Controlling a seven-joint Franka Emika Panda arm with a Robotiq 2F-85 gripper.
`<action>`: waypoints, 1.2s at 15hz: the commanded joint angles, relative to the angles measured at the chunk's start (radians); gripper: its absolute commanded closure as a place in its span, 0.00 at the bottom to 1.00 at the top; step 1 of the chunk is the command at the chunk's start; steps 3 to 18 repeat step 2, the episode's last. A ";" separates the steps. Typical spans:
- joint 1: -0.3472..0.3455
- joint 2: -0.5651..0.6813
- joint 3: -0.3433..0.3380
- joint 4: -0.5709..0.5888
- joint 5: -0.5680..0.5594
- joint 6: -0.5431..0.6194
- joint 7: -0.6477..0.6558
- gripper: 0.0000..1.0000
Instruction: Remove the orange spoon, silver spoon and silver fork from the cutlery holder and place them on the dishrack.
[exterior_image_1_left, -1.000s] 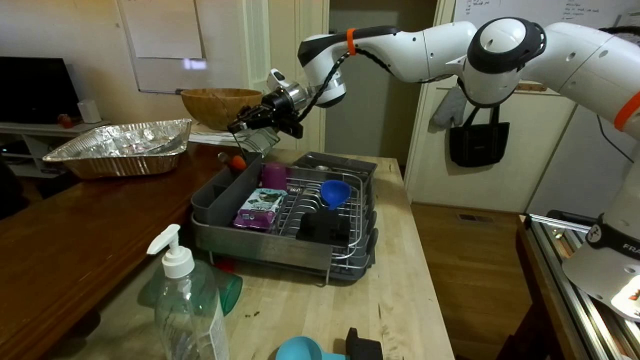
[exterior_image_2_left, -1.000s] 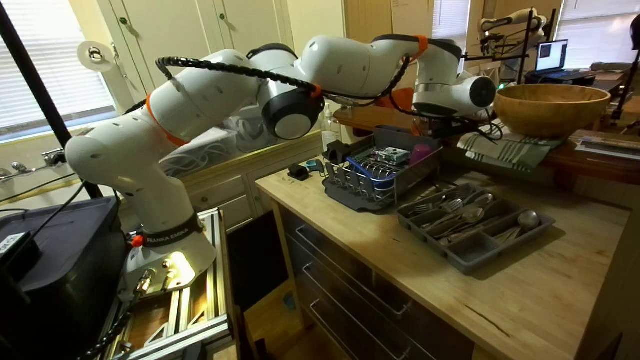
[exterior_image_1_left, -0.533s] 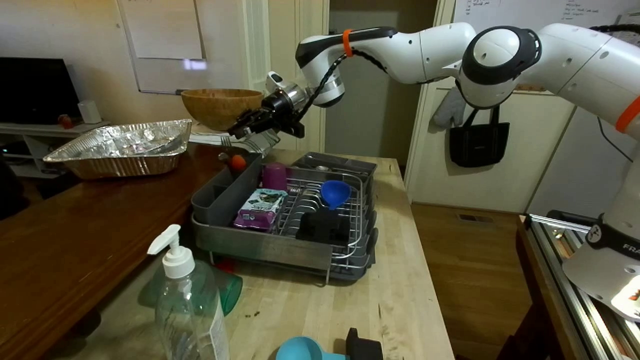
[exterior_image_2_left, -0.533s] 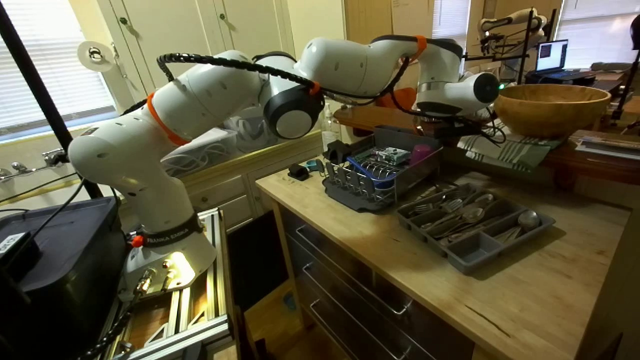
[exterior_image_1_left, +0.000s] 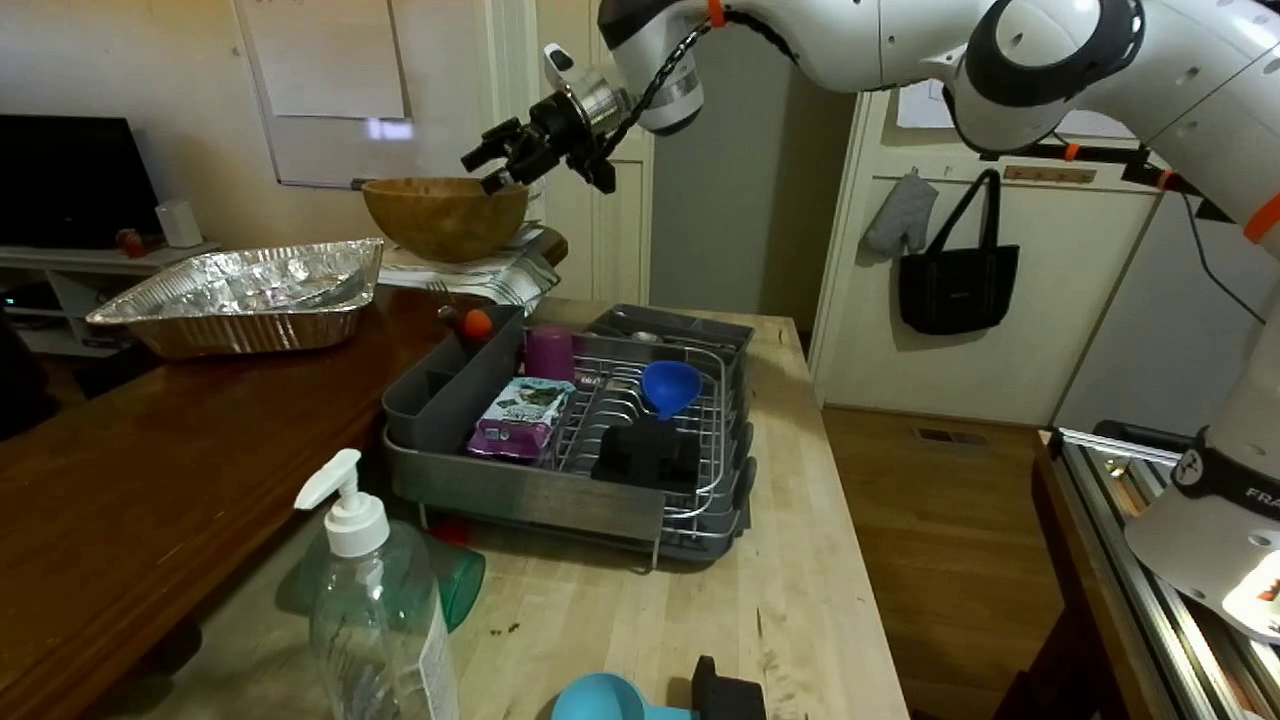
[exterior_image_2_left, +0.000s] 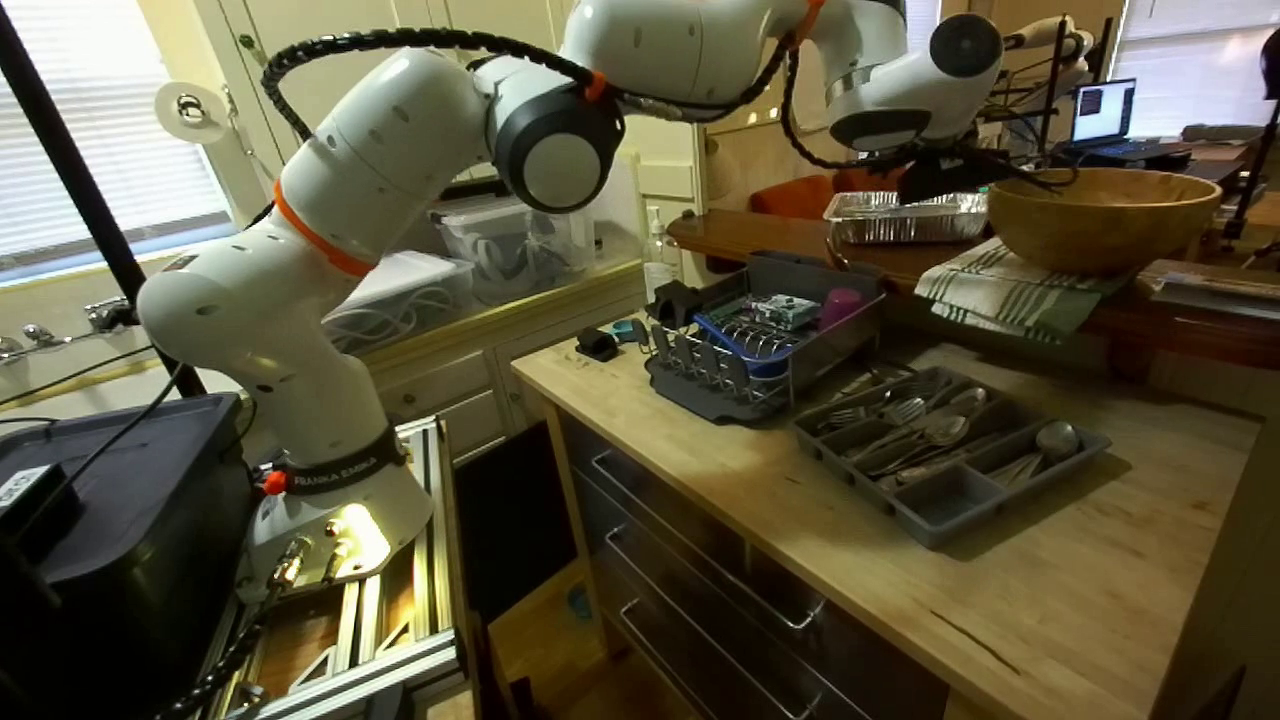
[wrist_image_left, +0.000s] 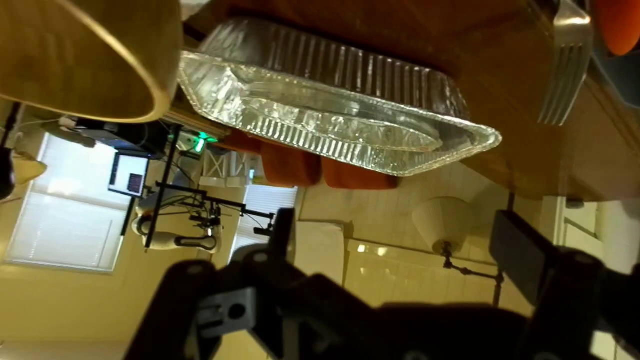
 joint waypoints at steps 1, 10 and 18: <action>0.020 -0.161 -0.096 -0.227 -0.008 0.162 -0.041 0.00; 0.022 -0.068 -0.065 -0.074 0.015 0.074 -0.018 0.00; 0.022 -0.068 -0.065 -0.074 0.015 0.074 -0.018 0.00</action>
